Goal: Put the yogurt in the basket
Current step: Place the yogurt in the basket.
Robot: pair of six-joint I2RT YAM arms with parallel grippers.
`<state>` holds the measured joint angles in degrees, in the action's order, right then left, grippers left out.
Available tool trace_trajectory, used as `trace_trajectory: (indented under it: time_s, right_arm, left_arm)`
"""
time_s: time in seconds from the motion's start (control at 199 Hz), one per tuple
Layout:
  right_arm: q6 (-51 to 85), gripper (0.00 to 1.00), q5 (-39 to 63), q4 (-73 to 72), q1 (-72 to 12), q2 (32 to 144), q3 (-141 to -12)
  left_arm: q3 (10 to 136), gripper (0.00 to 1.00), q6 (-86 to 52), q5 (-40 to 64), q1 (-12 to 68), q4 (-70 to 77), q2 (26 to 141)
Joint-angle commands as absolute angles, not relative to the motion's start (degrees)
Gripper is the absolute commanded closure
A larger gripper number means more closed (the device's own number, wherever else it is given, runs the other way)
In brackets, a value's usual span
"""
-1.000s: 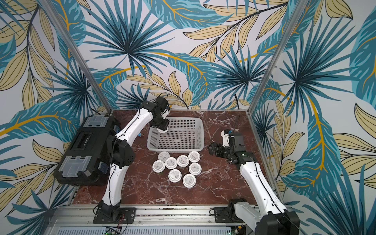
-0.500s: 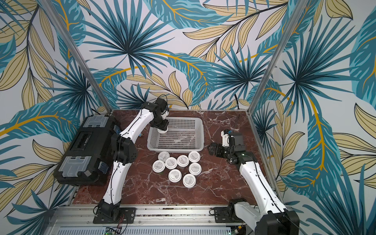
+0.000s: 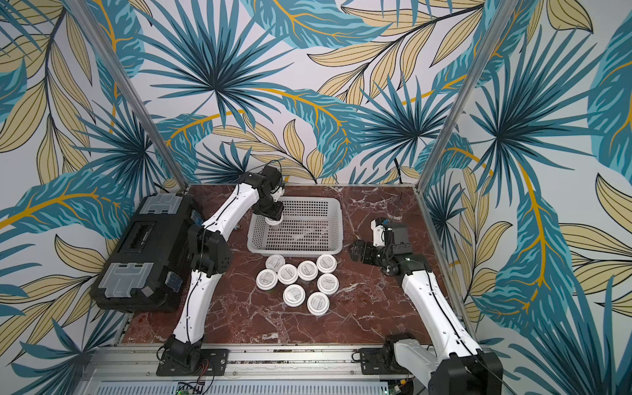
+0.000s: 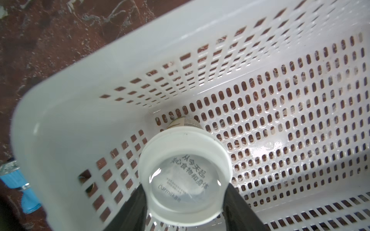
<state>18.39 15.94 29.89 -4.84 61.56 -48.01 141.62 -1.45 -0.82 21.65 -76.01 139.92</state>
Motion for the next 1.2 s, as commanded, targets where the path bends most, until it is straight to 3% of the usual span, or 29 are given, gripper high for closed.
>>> trace_trajectory:
  time_s: [0.0, 1.198]
  right_arm:
    - [17.6, 0.0, 16.4, 30.2, -5.2, 62.1, -48.5]
    - [17.5, 0.0, 16.8, 30.2, -5.9, 62.5, -48.6]
  left_arm:
    - [144.4, 0.41, -1.0, -0.5, 21.3, -75.9, 140.1]
    - [140.9, 0.3, -1.5, -1.3, 20.9, -73.2, 140.0]
